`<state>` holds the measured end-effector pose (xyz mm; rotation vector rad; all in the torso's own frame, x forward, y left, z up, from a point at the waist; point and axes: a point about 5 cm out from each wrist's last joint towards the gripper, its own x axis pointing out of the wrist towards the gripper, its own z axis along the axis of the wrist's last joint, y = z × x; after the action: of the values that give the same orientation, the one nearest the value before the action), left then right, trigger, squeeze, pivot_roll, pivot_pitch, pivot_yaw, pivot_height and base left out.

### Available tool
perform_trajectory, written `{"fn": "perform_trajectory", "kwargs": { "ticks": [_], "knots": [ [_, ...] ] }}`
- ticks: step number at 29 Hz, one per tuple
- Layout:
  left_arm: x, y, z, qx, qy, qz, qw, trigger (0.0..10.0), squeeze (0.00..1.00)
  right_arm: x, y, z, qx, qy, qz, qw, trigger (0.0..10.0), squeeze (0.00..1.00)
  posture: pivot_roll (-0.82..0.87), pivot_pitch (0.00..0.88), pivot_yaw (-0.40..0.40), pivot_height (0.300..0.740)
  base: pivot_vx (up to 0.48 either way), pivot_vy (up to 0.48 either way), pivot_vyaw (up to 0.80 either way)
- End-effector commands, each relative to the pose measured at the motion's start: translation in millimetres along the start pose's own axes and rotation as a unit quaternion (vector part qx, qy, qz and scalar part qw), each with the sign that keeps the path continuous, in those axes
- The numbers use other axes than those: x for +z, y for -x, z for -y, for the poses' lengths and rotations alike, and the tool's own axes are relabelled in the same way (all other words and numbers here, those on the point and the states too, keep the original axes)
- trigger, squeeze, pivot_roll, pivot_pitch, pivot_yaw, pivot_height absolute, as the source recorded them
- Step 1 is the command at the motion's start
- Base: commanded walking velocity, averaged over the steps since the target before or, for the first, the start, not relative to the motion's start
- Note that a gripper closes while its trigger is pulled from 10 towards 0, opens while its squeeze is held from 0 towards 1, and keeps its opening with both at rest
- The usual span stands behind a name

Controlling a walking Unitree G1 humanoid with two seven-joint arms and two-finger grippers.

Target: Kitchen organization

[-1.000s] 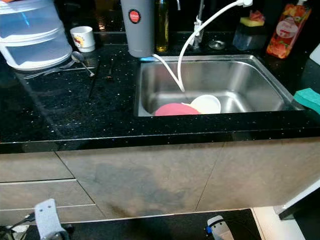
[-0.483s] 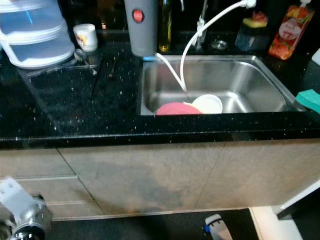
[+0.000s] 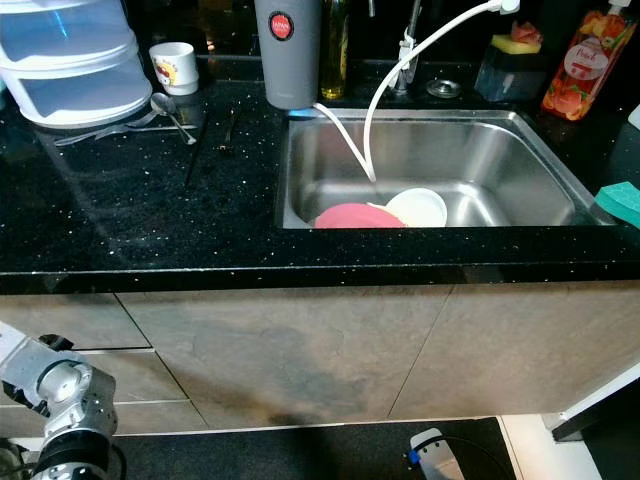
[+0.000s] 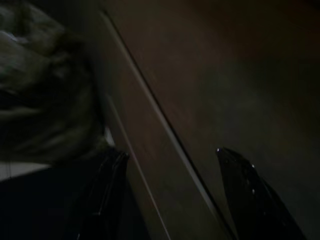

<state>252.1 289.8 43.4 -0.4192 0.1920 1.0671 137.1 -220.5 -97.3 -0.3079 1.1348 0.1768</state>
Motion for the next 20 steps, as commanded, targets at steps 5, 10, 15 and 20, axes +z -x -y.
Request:
{"fn": "perform_trajectory", "kwargs": {
  "ticks": [5, 10, 15, 20],
  "knots": [
    [-34.9, 8.5, 3.3, -0.089, -0.060, -0.124, 0.986, 10.0, 0.00, -1.1, -0.1, -1.7, 0.004, 0.005, -0.004, 1.000, 10.0, 0.00, 0.05, 0.023, -0.001, 0.740, 0.000, 0.000, 0.00],
    [-62.7, 17.8, -0.2, -0.173, -0.142, -0.209, 0.952, 10.0, 0.00, -1.9, 0.0, -1.6, 0.003, 0.005, -0.004, 1.000, 10.0, 0.00, 0.04, 0.028, 0.005, 0.740, 0.000, 0.000, 0.00],
    [-79.5, 30.9, -4.3, -0.243, -0.231, -0.254, 0.907, 10.0, 0.00, -2.3, 0.2, -1.1, 0.002, 0.005, -0.004, 1.000, 10.0, 0.00, 0.04, 0.031, 0.009, 0.740, 0.000, 0.000, 0.00],
    [-95.5, 52.4, -0.4, -0.408, -0.383, -0.274, 0.782, 10.0, 0.00, -2.3, 0.1, -1.5, 0.003, 0.006, -0.005, 1.000, 10.0, 0.00, 0.03, 0.026, 0.011, 0.740, 0.000, 0.000, 0.00]
  ]
}}
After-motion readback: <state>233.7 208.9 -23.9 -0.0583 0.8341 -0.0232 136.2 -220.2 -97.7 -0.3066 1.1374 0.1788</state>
